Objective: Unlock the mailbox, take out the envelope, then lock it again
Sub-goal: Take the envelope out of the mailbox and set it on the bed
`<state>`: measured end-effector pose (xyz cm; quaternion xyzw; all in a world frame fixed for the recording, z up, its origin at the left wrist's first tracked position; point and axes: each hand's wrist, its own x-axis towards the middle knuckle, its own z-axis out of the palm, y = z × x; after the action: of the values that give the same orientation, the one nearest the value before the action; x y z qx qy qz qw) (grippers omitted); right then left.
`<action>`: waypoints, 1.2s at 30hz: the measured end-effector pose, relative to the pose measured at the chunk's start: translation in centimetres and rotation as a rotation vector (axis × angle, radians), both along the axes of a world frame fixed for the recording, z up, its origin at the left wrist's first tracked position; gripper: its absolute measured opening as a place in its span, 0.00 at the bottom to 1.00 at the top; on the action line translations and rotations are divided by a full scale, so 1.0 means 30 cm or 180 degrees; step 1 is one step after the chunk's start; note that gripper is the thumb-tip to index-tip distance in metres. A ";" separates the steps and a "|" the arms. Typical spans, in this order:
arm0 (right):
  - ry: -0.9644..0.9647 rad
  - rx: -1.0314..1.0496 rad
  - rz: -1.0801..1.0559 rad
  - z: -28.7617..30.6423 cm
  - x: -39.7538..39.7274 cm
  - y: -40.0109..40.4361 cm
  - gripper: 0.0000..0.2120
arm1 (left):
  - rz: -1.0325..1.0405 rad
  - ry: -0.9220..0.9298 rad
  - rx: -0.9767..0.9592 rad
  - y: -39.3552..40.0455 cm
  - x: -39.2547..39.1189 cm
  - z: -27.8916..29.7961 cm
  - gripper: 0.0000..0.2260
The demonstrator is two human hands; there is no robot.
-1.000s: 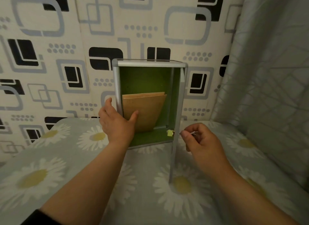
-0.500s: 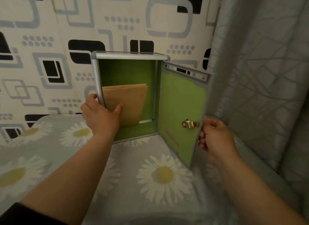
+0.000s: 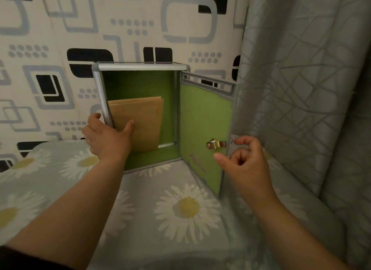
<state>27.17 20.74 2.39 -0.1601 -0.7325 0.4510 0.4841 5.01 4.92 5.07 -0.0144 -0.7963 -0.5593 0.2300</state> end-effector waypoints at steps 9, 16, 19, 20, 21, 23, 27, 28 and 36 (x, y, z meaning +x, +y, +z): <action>-0.0114 -0.0002 -0.0585 -0.030 -0.021 0.068 0.12 | 0.0088 0.0191 -0.0032 -0.001 0.005 0.011 0.35; -0.0273 -0.0091 -0.1021 -0.010 -0.046 0.127 0.10 | 0.0159 0.0975 -0.0416 -0.017 0.018 0.037 0.36; -0.0308 -0.0182 -0.1066 -0.010 -0.056 0.140 0.15 | 0.0040 0.1099 -0.0569 -0.013 0.030 0.045 0.35; -0.0307 -0.0200 -0.1065 -0.013 -0.058 0.142 0.16 | 0.0002 0.1135 -0.0602 -0.013 0.035 0.043 0.34; -0.0308 -0.0212 -0.1073 -0.017 -0.059 0.143 0.18 | -0.0038 0.1163 -0.0623 -0.013 0.038 0.039 0.32; -0.0331 -0.0271 -0.1036 -0.026 -0.059 0.144 0.22 | -0.0111 0.1201 -0.0657 -0.016 0.042 0.030 0.28; -0.0458 -0.0402 -0.0633 -0.040 -0.061 0.149 0.29 | -0.0218 0.1220 -0.0589 -0.027 0.041 0.026 0.22; -0.0467 -0.0429 -0.0529 -0.042 -0.062 0.147 0.31 | -0.0244 0.1240 -0.0574 -0.030 0.042 0.025 0.21; -0.0488 -0.0583 -0.0282 -0.053 -0.075 0.106 0.33 | -0.0286 0.1275 -0.0525 -0.055 0.058 -0.015 0.21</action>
<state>24.92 23.92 0.79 -0.2698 -0.7154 0.4806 0.4295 6.74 3.26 4.63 -0.1794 -0.7763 -0.4879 0.3565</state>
